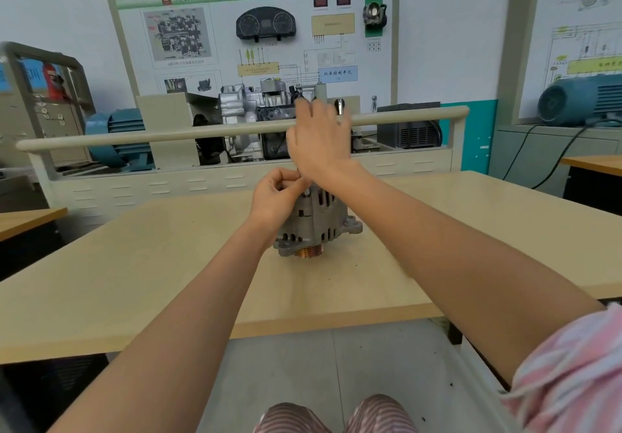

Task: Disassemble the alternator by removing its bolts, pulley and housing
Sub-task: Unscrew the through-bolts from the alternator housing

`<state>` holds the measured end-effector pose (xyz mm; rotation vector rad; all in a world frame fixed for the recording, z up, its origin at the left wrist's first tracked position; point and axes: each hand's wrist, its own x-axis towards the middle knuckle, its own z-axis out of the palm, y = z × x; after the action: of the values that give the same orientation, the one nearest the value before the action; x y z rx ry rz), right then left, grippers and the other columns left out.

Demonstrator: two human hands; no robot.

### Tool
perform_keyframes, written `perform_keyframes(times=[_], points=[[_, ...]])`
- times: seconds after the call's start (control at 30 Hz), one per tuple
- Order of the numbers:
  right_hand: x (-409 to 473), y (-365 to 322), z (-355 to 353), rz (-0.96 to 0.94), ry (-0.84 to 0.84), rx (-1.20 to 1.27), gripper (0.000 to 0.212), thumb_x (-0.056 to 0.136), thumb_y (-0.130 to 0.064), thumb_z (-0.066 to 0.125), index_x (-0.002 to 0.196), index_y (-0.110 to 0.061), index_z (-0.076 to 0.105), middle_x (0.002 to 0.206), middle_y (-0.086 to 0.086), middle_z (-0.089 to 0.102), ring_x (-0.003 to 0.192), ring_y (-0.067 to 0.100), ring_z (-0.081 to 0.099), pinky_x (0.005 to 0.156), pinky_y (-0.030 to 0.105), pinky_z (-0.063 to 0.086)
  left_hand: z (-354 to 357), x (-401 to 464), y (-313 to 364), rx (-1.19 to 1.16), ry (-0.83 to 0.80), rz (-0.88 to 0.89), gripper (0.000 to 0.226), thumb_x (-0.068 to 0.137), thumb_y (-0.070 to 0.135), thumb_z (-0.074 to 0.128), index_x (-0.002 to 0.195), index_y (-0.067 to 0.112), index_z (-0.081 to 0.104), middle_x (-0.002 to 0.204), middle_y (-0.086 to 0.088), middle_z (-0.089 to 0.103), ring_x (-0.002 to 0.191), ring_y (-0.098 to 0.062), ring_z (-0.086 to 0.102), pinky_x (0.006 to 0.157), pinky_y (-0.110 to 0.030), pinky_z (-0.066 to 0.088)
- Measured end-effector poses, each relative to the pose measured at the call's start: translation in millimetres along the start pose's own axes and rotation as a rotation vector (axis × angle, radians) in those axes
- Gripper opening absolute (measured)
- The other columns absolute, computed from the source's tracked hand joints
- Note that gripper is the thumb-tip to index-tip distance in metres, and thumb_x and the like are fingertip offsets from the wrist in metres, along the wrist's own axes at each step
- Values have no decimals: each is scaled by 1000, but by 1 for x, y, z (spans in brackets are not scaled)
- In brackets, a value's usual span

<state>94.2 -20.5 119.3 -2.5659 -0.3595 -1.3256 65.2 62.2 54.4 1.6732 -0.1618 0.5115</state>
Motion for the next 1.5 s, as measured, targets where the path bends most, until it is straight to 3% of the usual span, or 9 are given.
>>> perform_keyframes(times=[0.13, 0.4, 0.6, 0.83, 0.97, 1.1, 1.17, 1.33, 1.5], points=[[-3, 7, 0, -251, -201, 427, 28, 100, -23, 33, 97, -4, 53, 88, 8, 55, 81, 21, 49, 69, 35, 37, 1, 2, 1, 7, 9, 7, 8, 88, 12, 63, 84, 16, 57, 81, -4, 59, 75, -13, 54, 63, -23, 43], [-7, -12, 8, -166, -16, -292, 28, 93, -31, 41, 108, -10, 49, 100, 5, 61, 88, 23, 54, 74, 35, 31, 1, 3, 2, 91, 21, 13, 20, 90, 7, 56, 79, 25, 54, 80, 4, 60, 74, -8, 54, 56, -18, 41], [-8, -7, 4, -23, -48, 354, 29, 90, -27, 42, 63, -18, 43, 63, -6, 46, 71, 15, 48, 95, 36, 30, -6, -2, 0, 30, -63, 74, 17, 89, 9, 59, 83, 24, 63, 78, 7, 65, 70, -2, 59, 53, -6, 43], [-5, -7, 4, 272, -187, 1204, 37, 88, -9, 43, 51, -11, 41, 61, 6, 49, 69, 22, 46, 71, 36, 41, -12, -2, 0, -39, -140, 35, 19, 91, 16, 60, 90, 33, 69, 76, 20, 72, 71, 8, 65, 54, -5, 45], [-14, -6, 9, 7, -33, 859, 29, 90, -10, 45, 61, -9, 42, 63, 4, 42, 64, 17, 40, 64, 33, 36, -13, -1, 1, -10, -135, 29, 20, 91, 11, 59, 83, 26, 70, 68, 16, 71, 64, 7, 64, 52, -6, 45], [-18, -15, 9, -98, 94, 86, 29, 89, -27, 41, 95, -8, 61, 93, 6, 61, 93, 23, 53, 90, 34, 37, -11, 0, 1, 35, -15, -1, 24, 88, 3, 59, 72, 20, 62, 57, 13, 65, 55, 1, 61, 42, -8, 41], [-19, -21, 7, -39, 103, 11, 37, 91, -32, 37, 103, -7, 61, 99, 8, 62, 99, 24, 53, 95, 35, 34, -9, -1, 1, 54, 29, -13, 26, 88, 1, 57, 70, 20, 59, 63, 8, 62, 58, -2, 56, 39, -8, 39], [-14, -14, 3, -15, 111, 433, 37, 88, -20, 45, 52, -13, 42, 54, -2, 43, 65, 17, 48, 97, 33, 35, -7, -2, 1, 0, -32, 23, 24, 87, 3, 60, 73, 22, 64, 54, 16, 66, 51, 9, 59, 44, -7, 41], [-4, -16, 5, 113, -158, 1074, 50, 91, -12, 47, 44, -16, 31, 41, -3, 30, 45, 14, 31, 56, 30, 32, -12, 1, 1, -2, -131, 36, 22, 91, 12, 59, 83, 30, 70, 67, 18, 71, 62, 8, 64, 50, -6, 44]])
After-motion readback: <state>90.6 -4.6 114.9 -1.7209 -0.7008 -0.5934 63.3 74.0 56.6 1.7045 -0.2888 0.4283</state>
